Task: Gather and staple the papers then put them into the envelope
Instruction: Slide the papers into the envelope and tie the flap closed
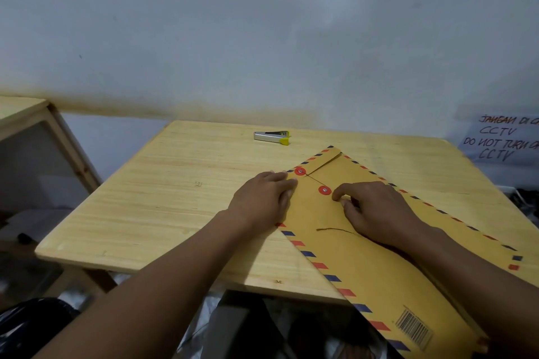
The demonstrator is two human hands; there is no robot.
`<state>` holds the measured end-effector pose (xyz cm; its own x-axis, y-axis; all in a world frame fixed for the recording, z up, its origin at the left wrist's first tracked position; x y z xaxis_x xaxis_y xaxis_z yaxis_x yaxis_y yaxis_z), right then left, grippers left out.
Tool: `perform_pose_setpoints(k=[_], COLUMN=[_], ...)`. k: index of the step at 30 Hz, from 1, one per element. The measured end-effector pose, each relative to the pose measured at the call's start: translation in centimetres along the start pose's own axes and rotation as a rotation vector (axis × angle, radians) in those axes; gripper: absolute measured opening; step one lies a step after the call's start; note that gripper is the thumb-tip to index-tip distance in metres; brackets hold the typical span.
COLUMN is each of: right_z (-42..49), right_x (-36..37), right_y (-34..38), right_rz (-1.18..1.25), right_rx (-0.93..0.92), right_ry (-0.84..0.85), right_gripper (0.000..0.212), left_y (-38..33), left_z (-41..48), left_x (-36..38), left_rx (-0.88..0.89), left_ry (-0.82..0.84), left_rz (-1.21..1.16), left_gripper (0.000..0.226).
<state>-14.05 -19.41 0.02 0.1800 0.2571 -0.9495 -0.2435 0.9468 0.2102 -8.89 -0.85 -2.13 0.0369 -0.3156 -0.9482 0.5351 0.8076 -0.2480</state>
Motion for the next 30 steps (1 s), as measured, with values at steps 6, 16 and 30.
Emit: perform_pose_setpoints(k=[6,16,30], right_z=[0.1,-0.8,-0.7], right_x=[0.9,-0.4,-0.9], right_y=[0.4,1.1,-0.5], right_rz=[0.055,-0.090,-0.228], right_rx=[0.094,0.139,0.096], right_ry=[0.060,0.076,0.077], right_gripper=[0.031,0.025,0.035], left_y=[0.1,0.2,0.1], left_z=[-0.1,-0.2,0.1], left_x=[-0.2,-0.4,-0.2], left_rx=[-0.022,-0.072,-0.050], left_ry=[-0.011,-0.011,0.018], left_rz=[-0.053,-0.032,0.000], left_gripper=[0.040,0.036,0.037])
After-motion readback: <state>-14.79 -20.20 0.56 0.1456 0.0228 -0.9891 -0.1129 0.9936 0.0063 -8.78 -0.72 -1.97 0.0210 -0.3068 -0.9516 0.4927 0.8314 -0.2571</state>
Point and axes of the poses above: each hand's wrist, its own z-axis towards the middle knuckle, its own x-axis out of the palm, y = z × x, the point moved 7 cm from there along z, towards the middle knuckle, and after that the axes turned 1 degree about z, right-handed, at the moved point
